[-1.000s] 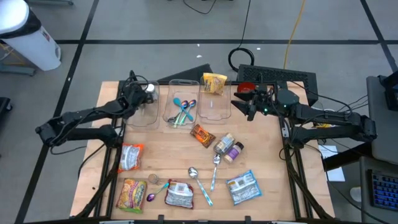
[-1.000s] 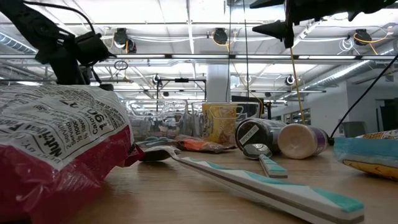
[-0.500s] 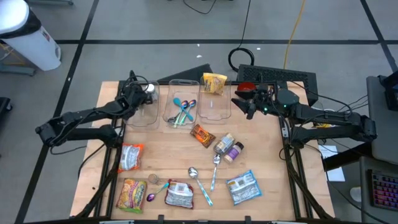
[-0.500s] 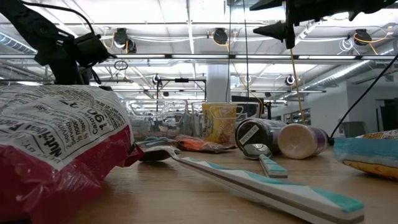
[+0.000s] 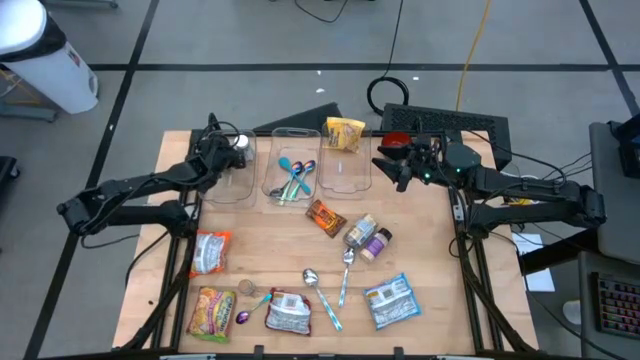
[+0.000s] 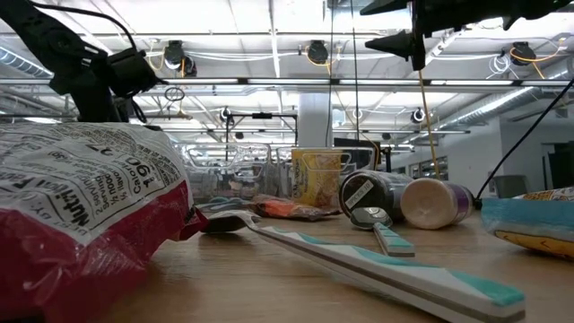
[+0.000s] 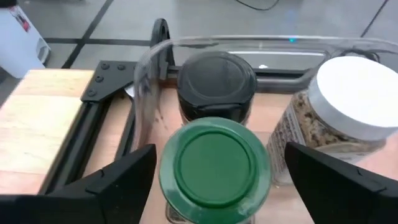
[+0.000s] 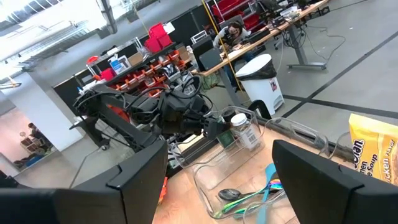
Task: Pick & Place Food Item
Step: Put the orange noodle pack into the right transparent bin
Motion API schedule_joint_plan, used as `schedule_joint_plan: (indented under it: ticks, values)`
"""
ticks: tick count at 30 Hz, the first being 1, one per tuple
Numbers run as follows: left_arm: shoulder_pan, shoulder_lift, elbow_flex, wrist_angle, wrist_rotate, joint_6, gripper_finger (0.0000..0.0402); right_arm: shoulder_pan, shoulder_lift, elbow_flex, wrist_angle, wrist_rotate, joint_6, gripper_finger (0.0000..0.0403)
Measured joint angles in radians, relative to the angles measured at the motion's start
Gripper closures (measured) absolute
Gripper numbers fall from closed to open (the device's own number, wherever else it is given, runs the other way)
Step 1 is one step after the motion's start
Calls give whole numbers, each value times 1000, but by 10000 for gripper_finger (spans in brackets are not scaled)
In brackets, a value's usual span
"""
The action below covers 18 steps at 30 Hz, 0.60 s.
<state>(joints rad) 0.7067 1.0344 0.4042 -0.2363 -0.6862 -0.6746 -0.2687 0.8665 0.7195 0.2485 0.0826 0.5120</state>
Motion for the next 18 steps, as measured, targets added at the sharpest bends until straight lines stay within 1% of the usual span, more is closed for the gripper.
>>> schedule_joint_plan:
  ticks: [3, 7, 14, 18]
  values:
    - [0, -3, 0, 0, 7, 0, 33, 0, 0, 0, 0, -2, 0, 122]
    - [0, -37, 0, 5, 7, 13, 32, 0, 0, 0, 0, -4, 0, 122]
    - [0, -166, 0, 10, 9, 110, 31, 0, 0, 0, 0, -5, -1, 122]
    - [0, -249, 12, 7, 63, 128, 30, 0, 0, 0, 0, -5, -2, 122]
